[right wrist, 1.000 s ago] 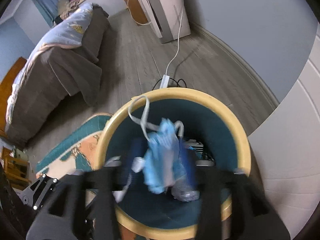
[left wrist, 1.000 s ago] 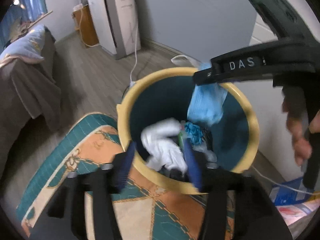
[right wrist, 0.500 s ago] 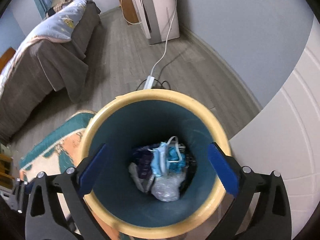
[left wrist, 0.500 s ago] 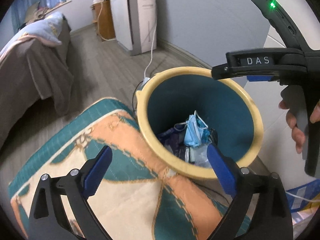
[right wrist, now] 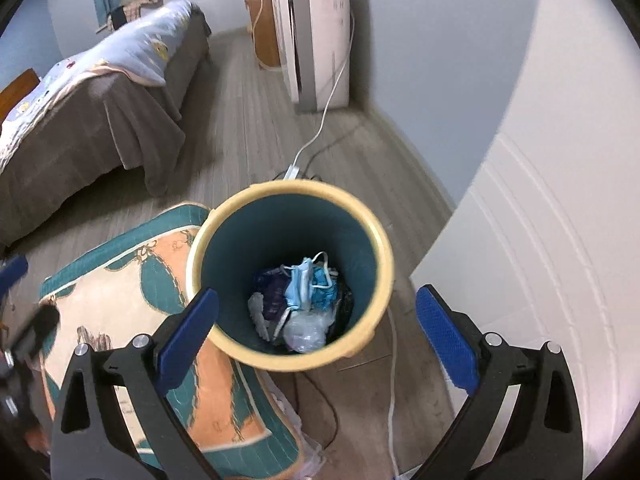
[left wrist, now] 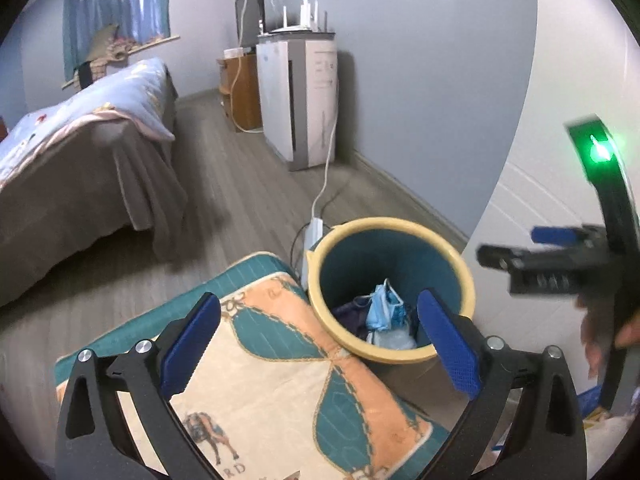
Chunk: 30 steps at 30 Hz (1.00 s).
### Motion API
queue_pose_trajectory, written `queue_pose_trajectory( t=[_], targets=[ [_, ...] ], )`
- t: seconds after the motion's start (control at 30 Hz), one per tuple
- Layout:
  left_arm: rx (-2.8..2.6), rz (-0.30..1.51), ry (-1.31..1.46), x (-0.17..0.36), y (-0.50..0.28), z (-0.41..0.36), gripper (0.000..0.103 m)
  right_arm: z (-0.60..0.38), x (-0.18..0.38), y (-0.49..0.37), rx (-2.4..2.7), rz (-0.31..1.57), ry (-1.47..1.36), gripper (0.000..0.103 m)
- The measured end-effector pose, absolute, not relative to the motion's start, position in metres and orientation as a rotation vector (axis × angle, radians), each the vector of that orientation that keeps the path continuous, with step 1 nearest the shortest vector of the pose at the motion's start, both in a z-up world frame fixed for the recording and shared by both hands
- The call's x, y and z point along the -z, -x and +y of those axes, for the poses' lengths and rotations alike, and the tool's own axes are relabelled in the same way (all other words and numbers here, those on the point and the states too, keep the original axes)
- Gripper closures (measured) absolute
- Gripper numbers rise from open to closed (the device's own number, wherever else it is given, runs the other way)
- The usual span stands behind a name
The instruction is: Collect trash
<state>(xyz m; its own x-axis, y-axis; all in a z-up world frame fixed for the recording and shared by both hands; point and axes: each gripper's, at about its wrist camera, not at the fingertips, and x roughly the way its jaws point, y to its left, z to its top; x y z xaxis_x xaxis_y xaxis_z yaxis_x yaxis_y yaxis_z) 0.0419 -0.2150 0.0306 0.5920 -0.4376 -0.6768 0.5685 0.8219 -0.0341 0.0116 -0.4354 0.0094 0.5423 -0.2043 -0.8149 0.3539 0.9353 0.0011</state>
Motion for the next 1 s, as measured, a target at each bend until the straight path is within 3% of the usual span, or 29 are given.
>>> queue_pose_trajectory(
  t=[0.37,1.0],
  targets=[
    [0.526,0.736,-0.12,-0.051,-0.024,-0.199,0.005,-0.436,-0.039,0.054,0.35,0.83,-0.26,0.006],
    [0.553,0.687,-0.199,-0.046,-0.013,-0.196,0.005,-0.407,-0.049,0.053,0.314,0.799,-0.172,0.006]
  ],
)
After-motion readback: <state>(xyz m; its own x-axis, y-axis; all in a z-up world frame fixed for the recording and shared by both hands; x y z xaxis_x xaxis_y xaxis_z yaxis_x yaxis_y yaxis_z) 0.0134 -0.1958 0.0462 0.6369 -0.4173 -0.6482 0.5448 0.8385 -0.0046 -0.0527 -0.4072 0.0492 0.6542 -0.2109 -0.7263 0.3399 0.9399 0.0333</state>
